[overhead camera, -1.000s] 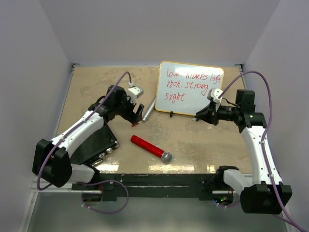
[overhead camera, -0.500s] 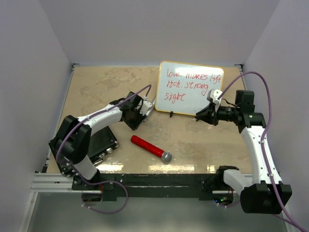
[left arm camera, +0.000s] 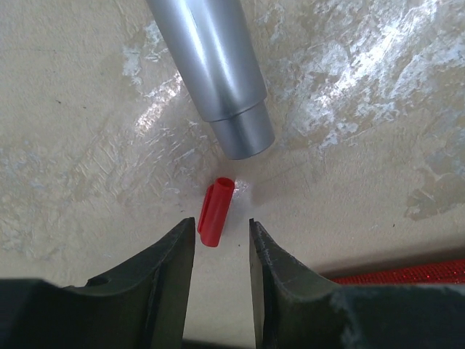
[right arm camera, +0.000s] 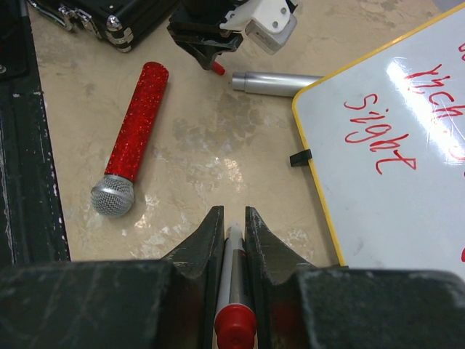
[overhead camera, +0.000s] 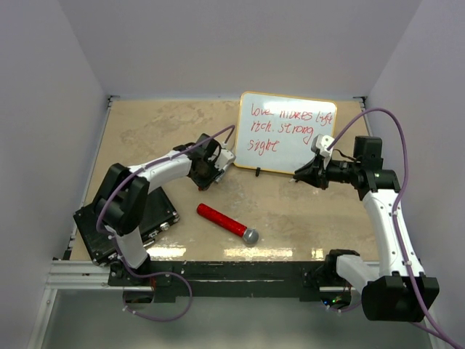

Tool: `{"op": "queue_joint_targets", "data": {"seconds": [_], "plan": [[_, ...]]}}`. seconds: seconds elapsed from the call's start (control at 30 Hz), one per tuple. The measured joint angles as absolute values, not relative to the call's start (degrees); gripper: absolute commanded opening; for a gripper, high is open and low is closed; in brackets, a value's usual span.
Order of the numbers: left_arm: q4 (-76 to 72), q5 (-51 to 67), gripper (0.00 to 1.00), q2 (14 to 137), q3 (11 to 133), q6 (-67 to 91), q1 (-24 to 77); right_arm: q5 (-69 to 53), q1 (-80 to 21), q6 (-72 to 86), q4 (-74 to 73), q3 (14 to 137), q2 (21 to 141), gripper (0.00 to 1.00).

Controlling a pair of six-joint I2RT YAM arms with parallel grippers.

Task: Write a sentence on the whiteboard
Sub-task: Pick up the pen cap from the center of the board.

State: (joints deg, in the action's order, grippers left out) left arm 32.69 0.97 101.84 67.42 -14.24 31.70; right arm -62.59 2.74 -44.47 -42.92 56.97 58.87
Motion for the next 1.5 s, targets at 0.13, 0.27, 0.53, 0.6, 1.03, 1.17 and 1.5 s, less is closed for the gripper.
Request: {"op": "queue_joint_targets", "data": {"seconds": [0.13, 0.27, 0.53, 0.6, 1.03, 1.17, 1.5], "plan": [[33.6, 1.0, 0.37, 103.2, 67.4, -14.6, 31.7, -62.6, 2.7, -44.6, -42.9, 57.0, 58.9, 0.00], [34.3, 1.0, 0.33, 104.3, 67.4, -14.6, 31.5, -62.6, 2.7, -44.6, -43.0, 57.0, 58.9, 0.00], [35.8, 1.3, 0.25, 106.2, 68.9, -14.7, 31.5, -62.6, 2.7, -44.9, -43.2, 56.9, 58.9, 0.00], [36.3, 1.4, 0.17, 106.5, 69.3, -14.6, 31.5, -62.6, 2.8, -45.1, -43.3, 57.0, 58.9, 0.00], [32.4, 0.8, 0.00, 102.2, 64.4, -14.6, 31.1, -62.6, 2.8, -46.1, -44.2, 57.0, 58.8, 0.00], [30.2, 1.3, 0.00, 95.3, 59.5, -15.7, 31.1, -62.7, 2.7, -47.3, -45.5, 57.0, 58.9, 0.00], [12.5, 14.5, 0.00, 74.7, 48.7, -17.4, 34.8, -68.9, 0.8, -46.8, -45.3, 56.9, 61.3, 0.00]]}}
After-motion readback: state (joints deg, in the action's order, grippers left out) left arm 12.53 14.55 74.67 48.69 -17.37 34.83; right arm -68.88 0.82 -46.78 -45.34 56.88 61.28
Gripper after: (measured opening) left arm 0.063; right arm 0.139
